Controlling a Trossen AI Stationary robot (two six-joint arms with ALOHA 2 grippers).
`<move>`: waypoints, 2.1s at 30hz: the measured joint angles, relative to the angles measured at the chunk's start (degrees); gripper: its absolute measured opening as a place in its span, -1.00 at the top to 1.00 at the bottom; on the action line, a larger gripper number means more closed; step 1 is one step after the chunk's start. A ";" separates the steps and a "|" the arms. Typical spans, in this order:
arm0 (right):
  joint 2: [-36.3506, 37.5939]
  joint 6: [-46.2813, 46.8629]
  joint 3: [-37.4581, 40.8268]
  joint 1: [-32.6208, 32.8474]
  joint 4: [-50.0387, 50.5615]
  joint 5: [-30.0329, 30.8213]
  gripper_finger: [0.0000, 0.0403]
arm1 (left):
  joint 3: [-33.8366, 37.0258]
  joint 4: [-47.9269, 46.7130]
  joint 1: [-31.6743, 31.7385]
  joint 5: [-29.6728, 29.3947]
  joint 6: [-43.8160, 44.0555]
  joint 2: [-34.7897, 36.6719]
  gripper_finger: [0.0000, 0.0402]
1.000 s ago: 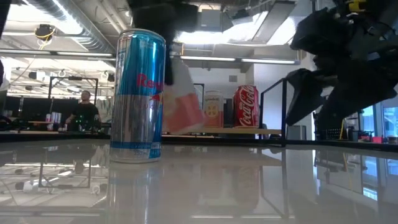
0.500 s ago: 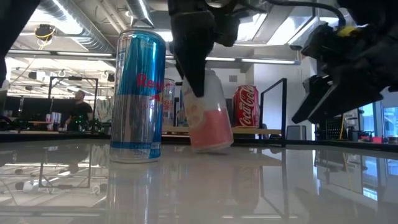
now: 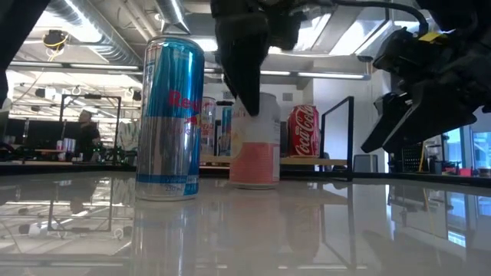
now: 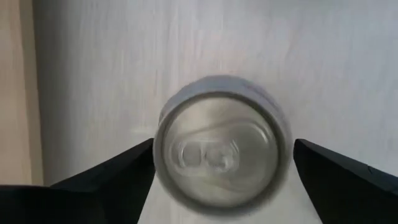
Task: Place canned beverage on shelf
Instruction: Put the pink soda can align with the other pink soda can on the shelf
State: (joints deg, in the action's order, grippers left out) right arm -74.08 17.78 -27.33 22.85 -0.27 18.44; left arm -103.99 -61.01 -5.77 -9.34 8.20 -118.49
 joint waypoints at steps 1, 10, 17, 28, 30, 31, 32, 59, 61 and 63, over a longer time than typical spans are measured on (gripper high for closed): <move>0.00 0.13 0.00 0.00 -0.08 0.00 -0.46 | -0.44 -0.32 -0.29 -0.03 0.03 0.23 -0.80; 0.00 0.31 -0.04 0.00 -7.03 0.13 -0.46 | 0.01 -9.01 -3.86 -4.42 5.03 6.91 -0.82; -2.16 -3.10 -0.14 -0.10 -19.64 6.60 -0.46 | 20.99 5.73 -5.73 -9.91 6.44 19.81 -0.82; -8.38 -4.37 -0.09 -0.07 -28.33 9.93 -0.46 | 51.79 41.06 -0.86 -12.61 4.73 40.21 -0.82; -9.63 -5.00 -0.09 -0.07 -29.95 9.39 -0.46 | 56.21 47.20 -0.24 -12.65 4.76 40.78 -0.83; -10.21 -5.24 -0.09 -0.07 -30.28 9.35 -0.46 | 58.24 50.46 0.11 -12.71 4.98 40.78 -0.83; -10.76 -5.49 -0.09 -0.07 -30.61 9.39 -0.46 | 60.12 53.41 0.43 -12.85 5.07 40.78 -0.83; -24.55 -8.17 -6.38 -3.85 -39.76 15.08 -0.46 | 72.29 93.88 4.34 -13.23 2.22 23.41 -0.83; -25.05 -9.27 -7.17 -3.82 -39.96 15.76 -0.46 | 72.33 94.93 4.21 -11.47 2.23 22.60 -0.83; -25.17 -10.22 -7.57 -4.24 -39.25 16.94 -0.46 | 72.24 96.53 3.95 -8.32 2.16 21.85 -0.83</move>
State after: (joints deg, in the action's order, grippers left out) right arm -99.25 7.56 -34.91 18.62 -39.53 35.37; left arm -31.75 35.53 -1.83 -17.67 10.37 -96.63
